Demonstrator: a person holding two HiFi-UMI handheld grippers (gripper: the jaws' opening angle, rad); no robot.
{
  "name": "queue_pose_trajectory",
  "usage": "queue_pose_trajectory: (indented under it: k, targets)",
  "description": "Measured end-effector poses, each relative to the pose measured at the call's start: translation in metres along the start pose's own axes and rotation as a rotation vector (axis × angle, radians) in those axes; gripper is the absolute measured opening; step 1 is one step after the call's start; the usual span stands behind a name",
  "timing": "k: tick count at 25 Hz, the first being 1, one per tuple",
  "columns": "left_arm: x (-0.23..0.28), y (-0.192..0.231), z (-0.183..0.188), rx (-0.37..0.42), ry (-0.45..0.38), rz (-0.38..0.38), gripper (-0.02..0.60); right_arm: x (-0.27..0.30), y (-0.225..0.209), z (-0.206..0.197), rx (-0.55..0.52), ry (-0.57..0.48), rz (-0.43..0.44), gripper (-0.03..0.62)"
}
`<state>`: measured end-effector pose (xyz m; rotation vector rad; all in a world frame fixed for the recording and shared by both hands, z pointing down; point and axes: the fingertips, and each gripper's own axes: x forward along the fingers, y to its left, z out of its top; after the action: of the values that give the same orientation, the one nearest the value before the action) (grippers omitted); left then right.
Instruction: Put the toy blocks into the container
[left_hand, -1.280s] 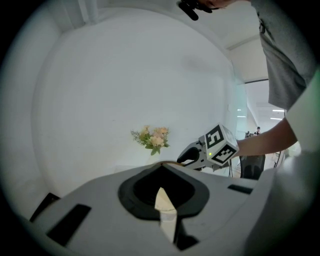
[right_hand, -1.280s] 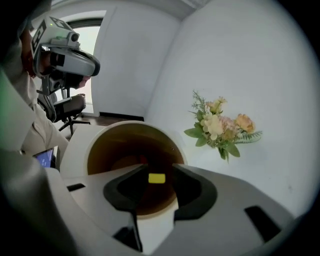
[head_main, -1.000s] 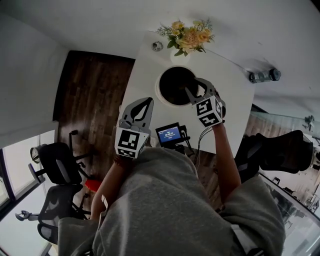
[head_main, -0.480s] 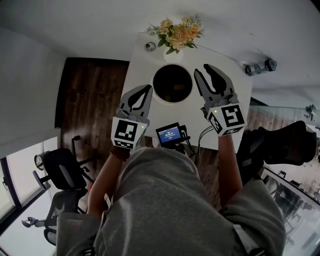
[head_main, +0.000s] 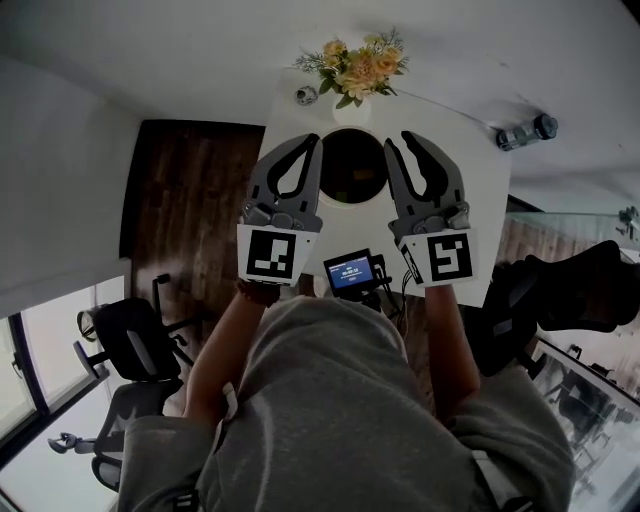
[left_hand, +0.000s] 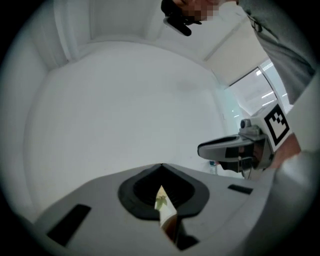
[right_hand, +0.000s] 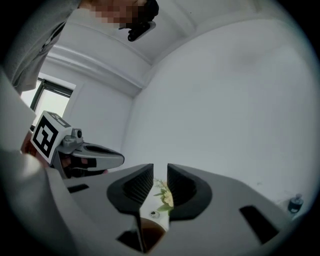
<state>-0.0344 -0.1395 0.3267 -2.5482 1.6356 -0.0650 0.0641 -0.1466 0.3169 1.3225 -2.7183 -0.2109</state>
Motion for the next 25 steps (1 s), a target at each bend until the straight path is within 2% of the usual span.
queue_pose_trajectory:
  k: [5,10,19,25]
  targets:
    - [0.001,0.0,0.006,0.031,-0.038,0.041,0.006,0.003,0.005,-0.01,0.009,-0.008,-0.029,0.057]
    - [0.003,-0.005,-0.001,0.051,-0.037,0.036,0.006,0.001,0.005,-0.025,-0.001,0.017,-0.038,0.035]
    - [0.005,-0.016,-0.025,0.067,0.007,0.009,0.006,0.004,0.013,-0.064,0.032,0.09,-0.036,0.02]
    - [-0.001,-0.022,-0.052,0.012,0.086,0.003,0.006,0.002,0.014,-0.08,0.042,0.133,-0.033,0.011]
